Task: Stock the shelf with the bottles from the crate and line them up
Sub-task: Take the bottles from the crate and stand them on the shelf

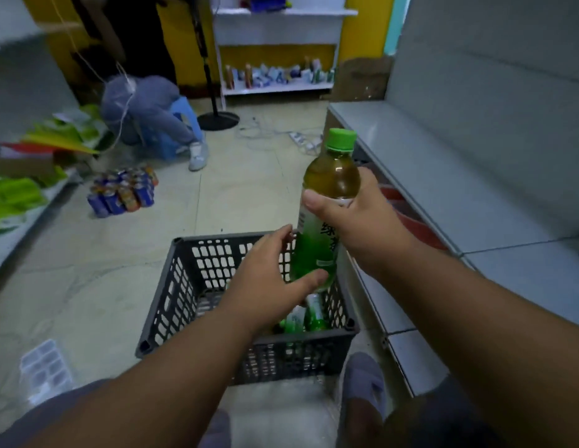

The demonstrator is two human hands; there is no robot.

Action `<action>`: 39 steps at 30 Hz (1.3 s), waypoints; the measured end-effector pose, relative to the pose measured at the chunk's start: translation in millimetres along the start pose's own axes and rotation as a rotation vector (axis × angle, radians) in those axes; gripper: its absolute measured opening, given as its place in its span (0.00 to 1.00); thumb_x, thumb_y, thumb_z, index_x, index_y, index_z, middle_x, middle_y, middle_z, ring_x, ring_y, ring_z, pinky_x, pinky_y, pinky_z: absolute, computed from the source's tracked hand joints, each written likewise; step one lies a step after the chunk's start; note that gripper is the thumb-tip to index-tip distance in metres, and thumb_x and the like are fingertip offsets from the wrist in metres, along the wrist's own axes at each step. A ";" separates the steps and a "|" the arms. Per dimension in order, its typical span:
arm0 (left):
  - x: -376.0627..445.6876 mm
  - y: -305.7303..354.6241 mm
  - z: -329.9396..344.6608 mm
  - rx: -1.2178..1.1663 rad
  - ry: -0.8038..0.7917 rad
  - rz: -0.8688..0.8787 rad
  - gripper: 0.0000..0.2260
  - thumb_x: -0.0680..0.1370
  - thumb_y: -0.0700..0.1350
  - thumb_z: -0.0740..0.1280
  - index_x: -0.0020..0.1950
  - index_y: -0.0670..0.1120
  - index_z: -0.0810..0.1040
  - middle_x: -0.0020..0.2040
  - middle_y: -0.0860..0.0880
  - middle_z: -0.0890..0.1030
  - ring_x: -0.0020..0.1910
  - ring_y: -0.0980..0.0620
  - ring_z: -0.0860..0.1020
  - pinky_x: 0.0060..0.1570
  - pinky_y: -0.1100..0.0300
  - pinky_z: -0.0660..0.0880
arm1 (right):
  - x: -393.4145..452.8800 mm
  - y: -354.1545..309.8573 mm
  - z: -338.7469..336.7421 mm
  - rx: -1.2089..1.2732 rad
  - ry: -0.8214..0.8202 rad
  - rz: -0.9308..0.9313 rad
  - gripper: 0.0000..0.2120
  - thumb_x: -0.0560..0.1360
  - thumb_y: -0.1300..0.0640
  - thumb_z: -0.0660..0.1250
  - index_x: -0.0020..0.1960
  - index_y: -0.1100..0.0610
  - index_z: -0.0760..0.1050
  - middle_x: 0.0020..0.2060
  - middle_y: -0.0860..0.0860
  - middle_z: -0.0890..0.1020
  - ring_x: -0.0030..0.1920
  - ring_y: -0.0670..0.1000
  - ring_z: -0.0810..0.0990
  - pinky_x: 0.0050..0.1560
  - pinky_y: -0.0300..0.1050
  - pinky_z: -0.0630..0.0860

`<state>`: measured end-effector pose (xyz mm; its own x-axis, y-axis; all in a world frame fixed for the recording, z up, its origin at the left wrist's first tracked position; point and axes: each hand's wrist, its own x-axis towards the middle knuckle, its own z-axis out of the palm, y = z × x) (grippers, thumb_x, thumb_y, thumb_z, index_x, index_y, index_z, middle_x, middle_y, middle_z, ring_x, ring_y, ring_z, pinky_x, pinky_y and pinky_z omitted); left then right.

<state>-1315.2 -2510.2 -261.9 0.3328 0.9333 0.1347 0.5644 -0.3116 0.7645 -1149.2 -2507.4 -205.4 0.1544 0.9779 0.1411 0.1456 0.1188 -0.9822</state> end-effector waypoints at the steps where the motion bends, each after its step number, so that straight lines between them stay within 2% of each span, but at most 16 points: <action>1: -3.6 12.8 1.6 -0.026 -0.018 0.023 0.42 0.66 0.66 0.71 0.76 0.57 0.61 0.70 0.57 0.70 0.68 0.58 0.69 0.67 0.49 0.70 | -12.3 -10.7 -7.9 -0.013 0.023 -0.005 0.31 0.65 0.41 0.77 0.63 0.46 0.70 0.54 0.46 0.81 0.56 0.49 0.82 0.59 0.56 0.79; 5: -9.7 50.1 12.9 -0.105 -0.111 0.090 0.42 0.62 0.70 0.72 0.73 0.61 0.64 0.67 0.60 0.73 0.65 0.59 0.72 0.63 0.49 0.73 | -47.9 -35.0 -38.2 -0.050 0.109 -0.029 0.26 0.69 0.43 0.76 0.62 0.42 0.68 0.54 0.44 0.80 0.57 0.48 0.80 0.61 0.57 0.78; 8: -7.6 63.0 27.3 -0.170 -0.134 0.118 0.36 0.65 0.63 0.76 0.70 0.60 0.67 0.65 0.62 0.74 0.62 0.67 0.71 0.57 0.64 0.72 | -53.9 -38.7 -55.4 -0.050 0.149 -0.035 0.27 0.68 0.43 0.77 0.62 0.41 0.69 0.54 0.44 0.81 0.57 0.48 0.81 0.61 0.57 0.78; 9: -6.3 66.2 33.2 -0.184 -0.145 0.119 0.34 0.66 0.61 0.77 0.69 0.61 0.68 0.63 0.63 0.73 0.60 0.68 0.71 0.56 0.66 0.71 | -54.3 -37.8 -61.4 -0.050 0.170 -0.035 0.28 0.67 0.43 0.77 0.62 0.41 0.69 0.54 0.44 0.81 0.56 0.49 0.81 0.61 0.57 0.78; 12: 4.9 79.6 50.3 -0.181 -0.208 0.146 0.33 0.64 0.62 0.76 0.66 0.64 0.67 0.62 0.62 0.74 0.61 0.65 0.71 0.59 0.59 0.73 | -54.8 -33.3 -82.0 -0.081 0.262 -0.046 0.29 0.65 0.42 0.78 0.61 0.41 0.70 0.53 0.44 0.81 0.55 0.48 0.82 0.60 0.57 0.79; 15: 19.6 97.4 70.3 -0.236 -0.266 0.189 0.28 0.64 0.59 0.77 0.59 0.69 0.67 0.60 0.63 0.74 0.60 0.66 0.71 0.57 0.62 0.71 | -61.4 -31.6 -102.9 -0.135 0.345 -0.050 0.31 0.64 0.42 0.79 0.63 0.43 0.69 0.54 0.45 0.81 0.56 0.48 0.82 0.60 0.56 0.79; 19: 28.6 126.7 99.8 -0.292 -0.383 0.306 0.28 0.66 0.58 0.77 0.62 0.66 0.69 0.59 0.65 0.74 0.58 0.70 0.71 0.51 0.70 0.68 | -84.9 -38.5 -135.5 -0.187 0.489 -0.035 0.33 0.65 0.46 0.80 0.64 0.46 0.70 0.53 0.45 0.82 0.53 0.45 0.82 0.60 0.54 0.79; 24: 17.0 167.5 145.3 -0.316 -0.565 0.463 0.33 0.67 0.57 0.77 0.69 0.58 0.67 0.60 0.63 0.72 0.58 0.67 0.71 0.50 0.72 0.66 | -137.9 -51.5 -174.1 -0.203 0.765 -0.009 0.37 0.57 0.41 0.79 0.63 0.44 0.70 0.52 0.45 0.83 0.54 0.47 0.84 0.59 0.55 0.80; 28: -7.5 202.6 183.0 -0.288 -0.696 0.583 0.34 0.67 0.61 0.76 0.69 0.59 0.66 0.61 0.62 0.70 0.60 0.62 0.70 0.57 0.62 0.68 | -190.4 -64.3 -199.0 -0.240 0.965 0.020 0.36 0.57 0.41 0.80 0.61 0.44 0.71 0.52 0.44 0.84 0.54 0.47 0.84 0.59 0.55 0.79; 31: -24.9 227.5 211.6 -0.264 -0.764 0.676 0.35 0.67 0.63 0.74 0.71 0.56 0.66 0.62 0.60 0.71 0.62 0.59 0.70 0.57 0.61 0.67 | -228.1 -70.9 -216.3 -0.275 1.119 0.048 0.36 0.58 0.42 0.81 0.62 0.46 0.71 0.50 0.44 0.84 0.52 0.46 0.84 0.59 0.54 0.80; 36: -58.9 260.7 274.5 -0.122 -0.928 0.830 0.45 0.66 0.72 0.66 0.77 0.54 0.60 0.74 0.55 0.66 0.71 0.57 0.65 0.66 0.59 0.64 | -286.9 -59.0 -255.3 -0.280 1.338 0.114 0.36 0.56 0.44 0.82 0.59 0.47 0.72 0.48 0.45 0.84 0.49 0.47 0.85 0.54 0.56 0.82; 39: -84.5 276.2 314.6 -0.008 -1.001 0.954 0.50 0.62 0.76 0.60 0.78 0.52 0.56 0.77 0.53 0.63 0.74 0.54 0.63 0.71 0.56 0.62 | -323.2 -42.8 -282.5 -0.265 1.443 0.153 0.33 0.60 0.52 0.84 0.59 0.45 0.71 0.49 0.46 0.83 0.50 0.47 0.84 0.53 0.56 0.82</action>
<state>-949.8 -2731.2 -260.5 0.9815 -0.1637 0.0997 -0.1893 -0.7469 0.6375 -929.3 -2877.1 -173.9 0.9793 -0.0549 0.1947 0.1841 -0.1571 -0.9703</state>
